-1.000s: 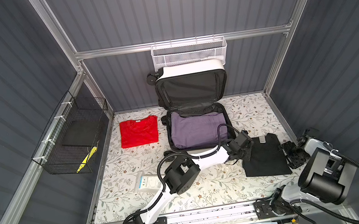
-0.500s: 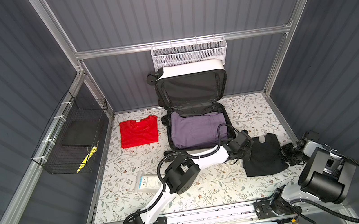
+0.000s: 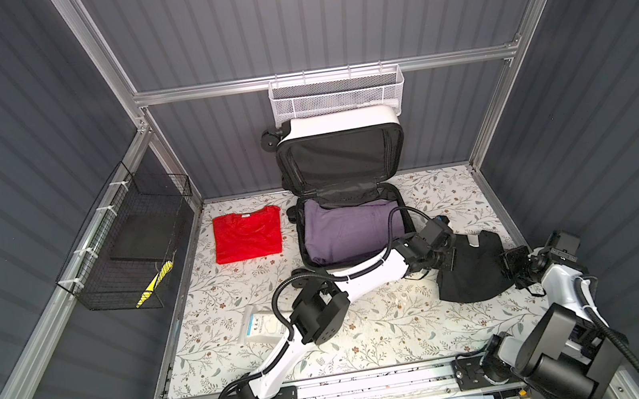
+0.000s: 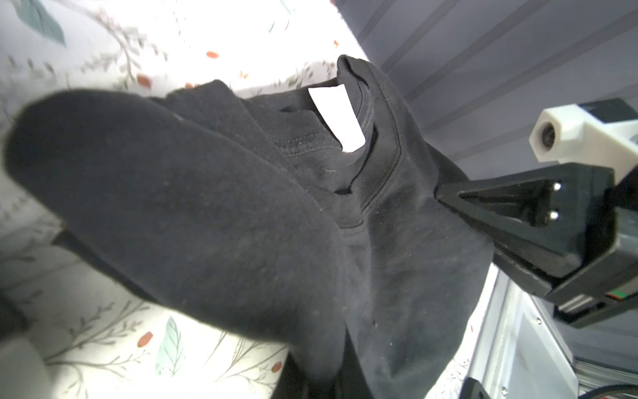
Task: Pack the luggage
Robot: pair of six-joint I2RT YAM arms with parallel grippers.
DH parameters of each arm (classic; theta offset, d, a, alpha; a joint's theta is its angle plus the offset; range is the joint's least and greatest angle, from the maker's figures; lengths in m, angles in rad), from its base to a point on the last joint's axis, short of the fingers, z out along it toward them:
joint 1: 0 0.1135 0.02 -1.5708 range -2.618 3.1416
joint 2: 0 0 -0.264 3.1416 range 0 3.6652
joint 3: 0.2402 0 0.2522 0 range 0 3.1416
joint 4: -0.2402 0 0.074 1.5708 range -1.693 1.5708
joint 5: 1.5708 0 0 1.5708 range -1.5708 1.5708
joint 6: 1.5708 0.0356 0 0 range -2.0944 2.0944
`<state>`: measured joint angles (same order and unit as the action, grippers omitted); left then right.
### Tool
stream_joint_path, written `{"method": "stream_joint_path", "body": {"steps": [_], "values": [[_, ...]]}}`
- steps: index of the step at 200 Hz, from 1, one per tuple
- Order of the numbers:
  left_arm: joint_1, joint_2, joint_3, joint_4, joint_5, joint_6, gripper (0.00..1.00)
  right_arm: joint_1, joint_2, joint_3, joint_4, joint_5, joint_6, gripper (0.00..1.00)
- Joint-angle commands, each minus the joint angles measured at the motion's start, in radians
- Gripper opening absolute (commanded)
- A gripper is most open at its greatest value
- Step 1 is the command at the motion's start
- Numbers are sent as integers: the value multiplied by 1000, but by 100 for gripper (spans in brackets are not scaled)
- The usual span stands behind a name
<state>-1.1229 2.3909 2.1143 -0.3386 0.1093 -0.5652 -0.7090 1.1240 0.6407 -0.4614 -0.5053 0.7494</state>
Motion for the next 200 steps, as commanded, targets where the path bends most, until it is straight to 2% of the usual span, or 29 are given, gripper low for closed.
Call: {"method": "stream_joint_path", "body": {"steps": [1, 24, 47, 92, 138, 155, 200], "values": [[17, -88, 50, -40, -2, 48, 0, 0, -66, 24, -15, -85, 80, 0], [57, -154, 21, -64, -21, 59, 0, 19, -109, 56, -17, -123, 124, 0], [103, -231, -14, -88, -40, 69, 0, 83, -137, 104, -28, -127, 169, 0], [212, -370, -95, -150, -51, 99, 0, 340, -138, 206, 2, -22, 279, 0], [375, -521, -260, -159, -40, 131, 0, 606, -11, 314, 97, 97, 369, 0], [431, -560, -312, -162, -39, 153, 0, 695, 84, 372, 114, 149, 381, 0], [562, -599, -416, -145, -21, 197, 0, 854, 269, 488, 173, 272, 404, 0]]}}
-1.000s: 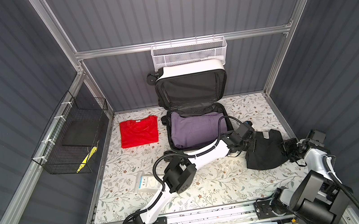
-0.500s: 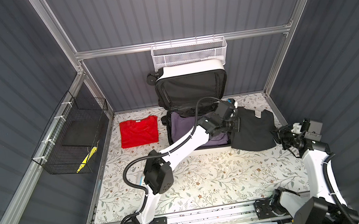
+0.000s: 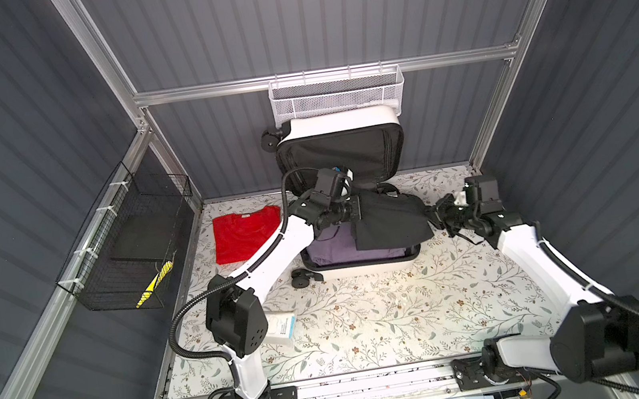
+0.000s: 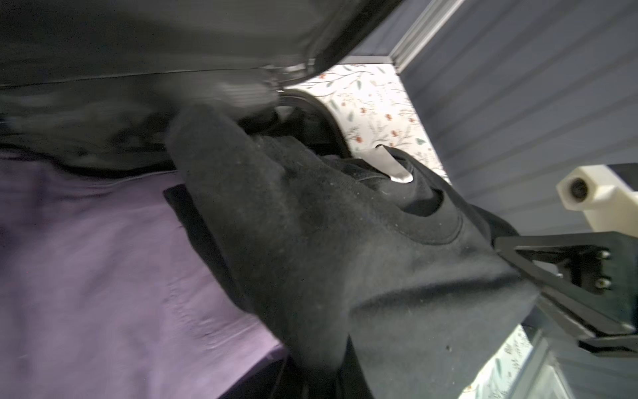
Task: Pack the luggage
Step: 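Carry the black T-shirt with both grippers over the suitcase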
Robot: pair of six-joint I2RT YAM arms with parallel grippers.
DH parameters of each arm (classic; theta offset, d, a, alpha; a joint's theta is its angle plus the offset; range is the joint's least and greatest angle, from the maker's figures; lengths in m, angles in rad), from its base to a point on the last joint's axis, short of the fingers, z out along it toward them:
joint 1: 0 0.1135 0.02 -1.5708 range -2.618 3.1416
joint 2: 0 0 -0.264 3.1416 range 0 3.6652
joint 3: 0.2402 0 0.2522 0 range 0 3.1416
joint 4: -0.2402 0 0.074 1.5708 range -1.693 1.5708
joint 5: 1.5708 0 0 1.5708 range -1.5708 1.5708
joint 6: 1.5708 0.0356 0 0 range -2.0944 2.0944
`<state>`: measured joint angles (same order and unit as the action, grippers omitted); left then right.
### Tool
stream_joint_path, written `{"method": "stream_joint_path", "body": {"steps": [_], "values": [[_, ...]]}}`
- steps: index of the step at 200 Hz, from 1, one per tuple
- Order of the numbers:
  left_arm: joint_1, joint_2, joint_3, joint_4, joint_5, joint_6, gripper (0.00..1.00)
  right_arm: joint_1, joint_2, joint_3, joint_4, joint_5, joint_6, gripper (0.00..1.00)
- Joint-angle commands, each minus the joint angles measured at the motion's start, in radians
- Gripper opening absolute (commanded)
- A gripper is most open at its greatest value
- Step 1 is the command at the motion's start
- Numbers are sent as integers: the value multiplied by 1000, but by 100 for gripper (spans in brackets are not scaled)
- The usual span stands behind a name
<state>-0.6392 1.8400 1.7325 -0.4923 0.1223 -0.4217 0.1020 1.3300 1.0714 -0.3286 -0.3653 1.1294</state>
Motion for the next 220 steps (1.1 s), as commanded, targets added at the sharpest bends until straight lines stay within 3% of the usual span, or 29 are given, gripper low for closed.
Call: {"method": "stream_joint_path", "body": {"steps": [1, 76, 128, 136, 144, 152, 161, 173, 182, 220], "values": [[80, -48, -36, 9, -32, 54, 0, 45, 68, 60, 40, 134, 23, 0], [240, 79, -56, 34, 26, 113, 0, 171, 347, 186, 94, 186, 24, 0], [256, 159, -90, 30, 20, 126, 0, 217, 447, 166, 144, 200, 21, 0], [257, 164, -91, 22, 12, 126, 0, 217, 453, 161, 153, 193, 16, 10], [259, 168, -91, 14, 4, 126, 13, 215, 456, 162, 152, 187, 3, 23], [262, 166, -88, 5, 0, 126, 41, 213, 452, 167, 144, 184, -18, 36], [263, 157, -84, -6, -8, 126, 70, 211, 441, 179, 125, 183, -42, 43], [265, 137, -75, -23, -28, 129, 91, 208, 416, 197, 98, 182, -75, 48], [265, 122, -66, -37, -42, 130, 100, 206, 396, 213, 69, 188, -102, 51], [265, 49, -28, -64, -4, 108, 100, 199, 313, 244, 4, 200, -168, 57]]}}
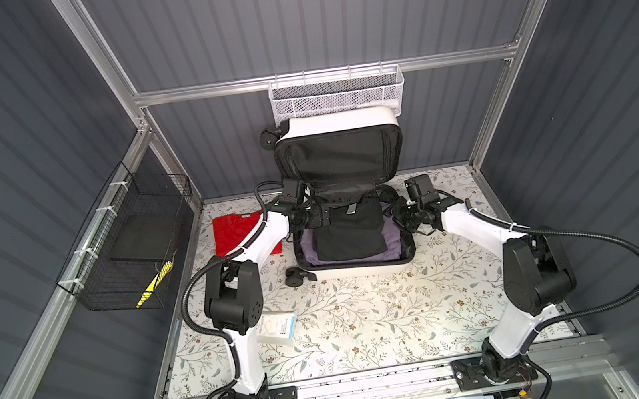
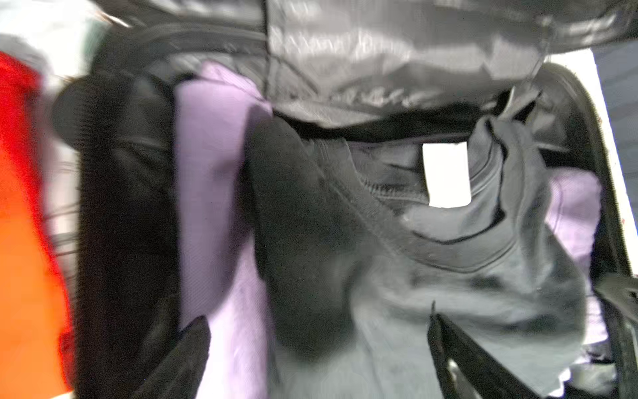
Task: Pack the luggage
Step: 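Carry the black T-shirt with both grippers over the suitcase, then lower the black T-shirt onto the lavender trousers and open both grippers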
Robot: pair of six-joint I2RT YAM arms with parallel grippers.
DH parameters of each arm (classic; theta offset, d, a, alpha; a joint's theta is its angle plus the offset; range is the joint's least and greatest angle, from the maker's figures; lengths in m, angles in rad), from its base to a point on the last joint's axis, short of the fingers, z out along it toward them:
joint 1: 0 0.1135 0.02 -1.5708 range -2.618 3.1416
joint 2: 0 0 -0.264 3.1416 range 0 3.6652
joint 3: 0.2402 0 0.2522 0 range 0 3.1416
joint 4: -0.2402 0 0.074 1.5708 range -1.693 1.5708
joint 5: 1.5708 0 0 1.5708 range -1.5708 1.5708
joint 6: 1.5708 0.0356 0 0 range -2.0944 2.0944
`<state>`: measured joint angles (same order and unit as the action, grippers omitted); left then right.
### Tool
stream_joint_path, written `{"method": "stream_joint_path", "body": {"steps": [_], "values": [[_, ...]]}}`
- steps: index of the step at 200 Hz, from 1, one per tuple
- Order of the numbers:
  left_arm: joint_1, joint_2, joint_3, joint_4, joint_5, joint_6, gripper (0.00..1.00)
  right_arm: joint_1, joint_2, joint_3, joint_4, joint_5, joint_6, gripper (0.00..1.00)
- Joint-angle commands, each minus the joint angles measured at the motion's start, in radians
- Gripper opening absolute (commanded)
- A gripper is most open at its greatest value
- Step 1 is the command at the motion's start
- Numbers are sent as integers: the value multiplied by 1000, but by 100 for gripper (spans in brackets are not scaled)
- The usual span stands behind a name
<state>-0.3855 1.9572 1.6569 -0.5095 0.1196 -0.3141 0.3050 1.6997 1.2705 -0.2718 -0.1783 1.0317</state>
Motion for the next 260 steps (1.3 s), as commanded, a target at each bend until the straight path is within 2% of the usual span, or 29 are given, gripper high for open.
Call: {"method": "stream_joint_path", "body": {"steps": [1, 54, 109, 114, 151, 184, 216, 220, 260], "values": [[11, -69, 47, -46, 0, -1, 100, -4, -58, 46, -53, 10, -72, 57], [-3, -109, 22, 32, 153, -96, 100, 15, 9, 114, -10, -94, -70, 57], [-28, -72, -98, 165, 203, -166, 100, 39, 141, 119, 121, -193, -6, 57], [-29, -67, -112, 179, 234, -172, 100, 39, 152, 113, 134, -195, 0, 57], [-33, -18, -176, 236, 231, -192, 100, 37, 222, 89, 155, -179, 3, 57], [-33, 21, -173, 224, 218, -179, 100, 21, 235, 79, 136, -176, -11, 58], [-33, 16, -135, 189, 218, -163, 100, 16, 178, 85, 93, -176, -62, 59], [-33, 11, -129, 184, 188, -162, 100, 16, 169, 85, 89, -176, -67, 59], [-32, -65, -79, 127, 166, -137, 100, 29, 64, 76, 67, -186, -97, 60]]}}
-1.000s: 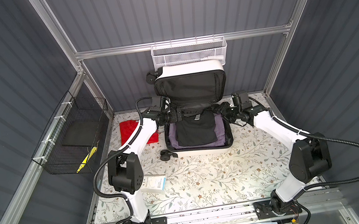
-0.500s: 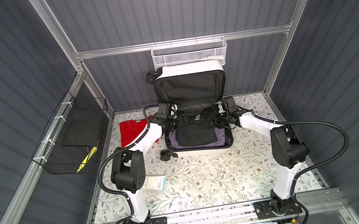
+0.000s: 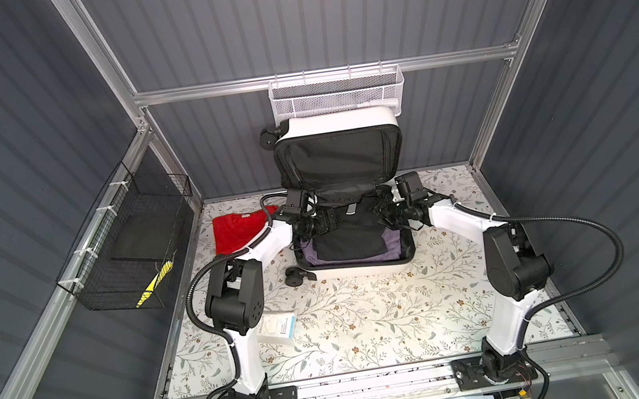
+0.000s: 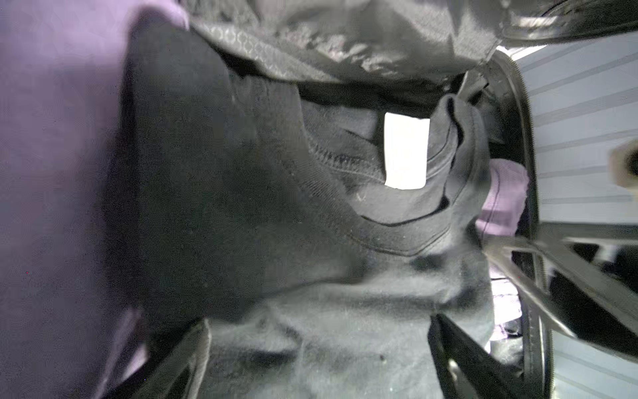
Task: Pack the luggage
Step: 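Lower the black T-shirt onto the lavender trousers and open both grippers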
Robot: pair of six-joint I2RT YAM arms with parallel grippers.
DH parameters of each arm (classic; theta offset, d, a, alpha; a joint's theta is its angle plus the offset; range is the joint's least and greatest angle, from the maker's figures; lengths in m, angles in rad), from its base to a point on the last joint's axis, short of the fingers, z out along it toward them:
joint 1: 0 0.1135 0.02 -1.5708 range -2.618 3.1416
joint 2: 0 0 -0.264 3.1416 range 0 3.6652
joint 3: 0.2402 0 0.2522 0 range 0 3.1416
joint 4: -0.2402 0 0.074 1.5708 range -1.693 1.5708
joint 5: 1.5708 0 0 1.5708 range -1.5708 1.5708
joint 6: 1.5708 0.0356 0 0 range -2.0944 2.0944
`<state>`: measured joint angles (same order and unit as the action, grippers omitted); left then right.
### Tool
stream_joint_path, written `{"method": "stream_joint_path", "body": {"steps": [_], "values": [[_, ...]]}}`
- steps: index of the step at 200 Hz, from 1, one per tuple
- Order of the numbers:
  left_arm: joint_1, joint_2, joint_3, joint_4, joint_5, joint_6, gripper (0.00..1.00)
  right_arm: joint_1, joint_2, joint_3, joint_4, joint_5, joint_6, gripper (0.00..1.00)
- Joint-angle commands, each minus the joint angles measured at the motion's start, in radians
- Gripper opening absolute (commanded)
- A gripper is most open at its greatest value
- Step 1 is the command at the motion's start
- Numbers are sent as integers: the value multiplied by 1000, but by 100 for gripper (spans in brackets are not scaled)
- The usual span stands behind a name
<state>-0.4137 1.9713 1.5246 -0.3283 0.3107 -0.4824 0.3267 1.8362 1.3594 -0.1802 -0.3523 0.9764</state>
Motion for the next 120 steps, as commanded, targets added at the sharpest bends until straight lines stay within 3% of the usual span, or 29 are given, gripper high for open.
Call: {"method": "stream_joint_path", "body": {"steps": [1, 47, 120], "values": [[-4, -81, 54, -56, -26, 32, 100, 8, -74, -13, -25, -12, -43, 60], [35, -157, 61, -127, -113, 78, 100, 52, -128, -53, -19, -15, -53, 60], [169, -251, -88, -114, -148, 90, 100, 60, -57, -161, 58, -64, -27, 61]]}}
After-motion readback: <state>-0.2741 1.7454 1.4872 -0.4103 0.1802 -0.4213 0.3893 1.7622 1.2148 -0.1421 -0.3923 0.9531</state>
